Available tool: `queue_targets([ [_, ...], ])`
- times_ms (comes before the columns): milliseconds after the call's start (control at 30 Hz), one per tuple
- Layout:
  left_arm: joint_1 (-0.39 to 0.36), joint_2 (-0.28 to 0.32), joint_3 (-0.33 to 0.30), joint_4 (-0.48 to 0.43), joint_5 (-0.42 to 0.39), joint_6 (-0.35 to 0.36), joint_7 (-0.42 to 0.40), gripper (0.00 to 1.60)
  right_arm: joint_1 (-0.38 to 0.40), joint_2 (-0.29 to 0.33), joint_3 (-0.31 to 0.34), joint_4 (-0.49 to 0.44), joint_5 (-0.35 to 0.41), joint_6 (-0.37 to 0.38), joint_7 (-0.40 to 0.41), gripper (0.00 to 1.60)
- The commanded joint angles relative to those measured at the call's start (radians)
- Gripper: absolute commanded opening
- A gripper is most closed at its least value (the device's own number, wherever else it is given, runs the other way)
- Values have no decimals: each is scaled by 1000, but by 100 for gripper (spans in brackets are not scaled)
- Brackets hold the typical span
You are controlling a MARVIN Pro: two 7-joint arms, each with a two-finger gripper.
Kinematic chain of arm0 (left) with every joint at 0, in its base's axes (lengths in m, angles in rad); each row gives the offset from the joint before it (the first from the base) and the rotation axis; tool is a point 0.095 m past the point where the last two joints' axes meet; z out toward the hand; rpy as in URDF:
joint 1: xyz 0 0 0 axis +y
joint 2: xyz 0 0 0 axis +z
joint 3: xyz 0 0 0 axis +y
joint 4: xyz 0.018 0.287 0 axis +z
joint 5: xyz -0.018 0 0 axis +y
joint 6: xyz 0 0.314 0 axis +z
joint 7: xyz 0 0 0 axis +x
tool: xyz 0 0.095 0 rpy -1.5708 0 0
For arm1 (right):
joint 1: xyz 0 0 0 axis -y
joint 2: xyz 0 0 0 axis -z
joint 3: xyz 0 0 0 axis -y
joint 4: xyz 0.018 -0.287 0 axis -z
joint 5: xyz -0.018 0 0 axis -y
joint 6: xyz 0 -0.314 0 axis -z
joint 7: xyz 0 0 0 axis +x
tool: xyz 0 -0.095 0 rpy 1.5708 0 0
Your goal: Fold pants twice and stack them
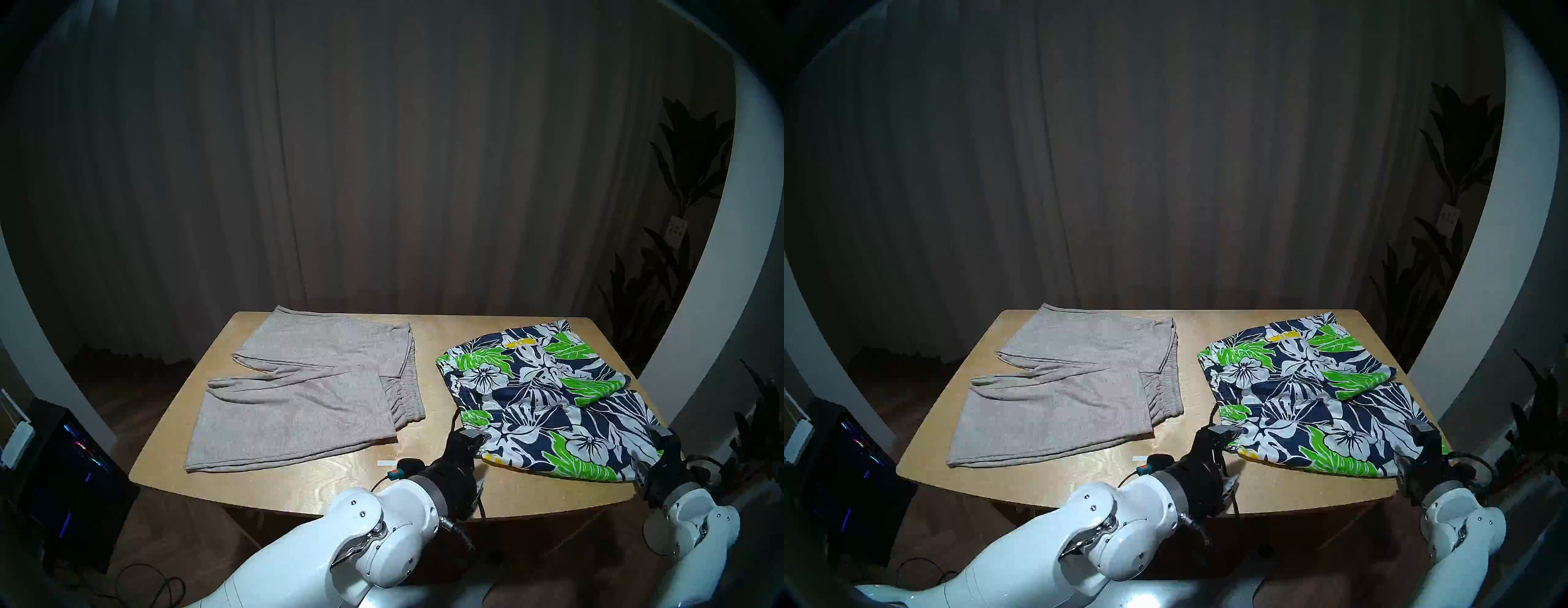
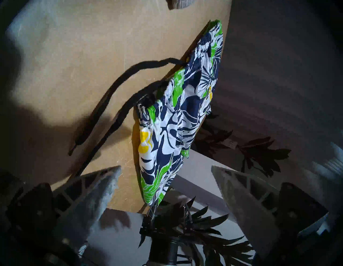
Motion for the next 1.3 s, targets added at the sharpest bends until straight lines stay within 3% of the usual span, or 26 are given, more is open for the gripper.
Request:
queue_targets([
  [0,-92,-38,43,17,-9,10,-2,160,12,22,22,-5,23,9,-1,160],
  [767,-267,-115,207,141,-51,-2,-4,160,-9,40,143,-59,103,68,-19,160],
  [1267,-360,-155,308,190,-42,-91,-4,160,-45,28,169,-82,137,124,-40,160],
])
